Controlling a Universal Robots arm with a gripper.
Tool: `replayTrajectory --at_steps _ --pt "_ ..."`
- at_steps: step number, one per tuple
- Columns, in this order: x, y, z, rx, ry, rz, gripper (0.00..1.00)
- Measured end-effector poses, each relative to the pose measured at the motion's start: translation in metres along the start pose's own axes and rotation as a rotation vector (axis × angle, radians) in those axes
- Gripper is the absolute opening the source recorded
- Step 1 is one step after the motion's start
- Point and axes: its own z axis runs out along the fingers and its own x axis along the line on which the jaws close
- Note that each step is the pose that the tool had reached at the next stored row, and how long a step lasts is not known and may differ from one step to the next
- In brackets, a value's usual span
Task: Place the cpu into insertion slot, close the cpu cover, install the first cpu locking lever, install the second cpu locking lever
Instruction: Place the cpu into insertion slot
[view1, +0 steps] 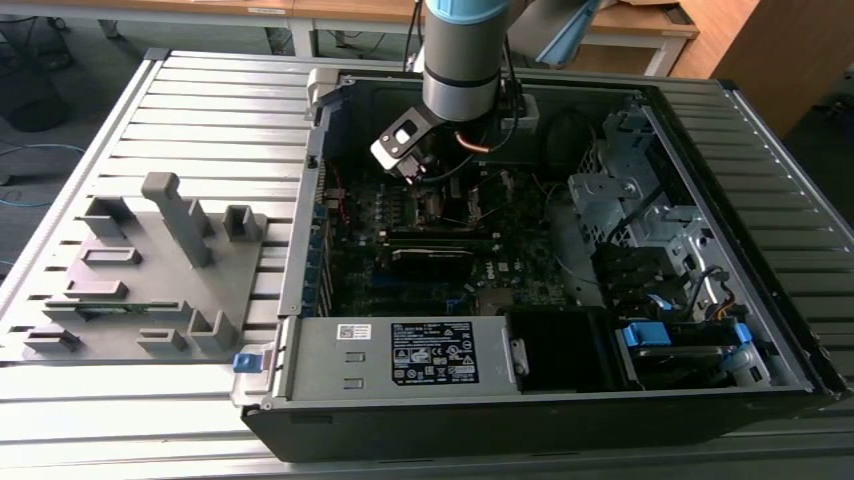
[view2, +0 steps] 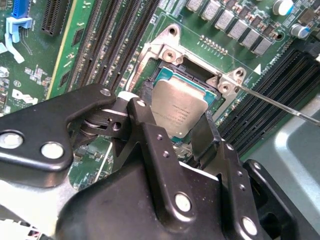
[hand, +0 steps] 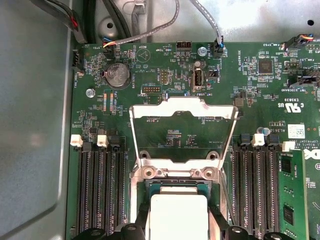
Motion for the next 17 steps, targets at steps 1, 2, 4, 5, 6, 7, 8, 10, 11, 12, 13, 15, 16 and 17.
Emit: replayTrajectory --at_steps 1,2,4,5,6,7,8,10,11,12,13,15,16,17 --pt "0.0000 0.0000 0.0001 0.0000 0.0001 0.000 0.54" --pt "0.0000 0.0000 0.0001 -0.0001 0.0002 0.000 0.54" --pt "0.0000 0.0000 0.0002 -0.0001 0.0003 0.000 0.54" --pt "0.0000 0.0000 0.0002 -0.0001 0.0003 0.000 0.54" --pt "0.0000 0.0000 0.0002 -0.0001 0.0003 0.000 0.54" --pt "0.0000 0.0000 0.0002 -0.0001 0.0002 0.000 0.54" --pt "0.0000 0.0000 0.0003 -0.0001 0.0003 0.000 0.54" --pt "0.0000 0.0000 0.0003 -0.0001 0.0003 0.000 0.54" --pt "0.0000 0.0000 0.0003 -0.0001 0.0003 0.000 0.54" --pt "0.0000 0.0000 0.0005 -0.0004 0.0003 0.000 0.55" --pt "0.0002 0.0001 0.0008 -0.0010 0.0016 0.000 0.60" --pt "0.0002 0.0001 0.0008 -0.0008 0.0015 0.000 0.60" --pt "0.0001 0.0000 0.0005 -0.0003 0.0005 0.000 0.67" --pt "0.0001 0.0000 0.0005 -0.0002 0.0004 0.000 0.67"
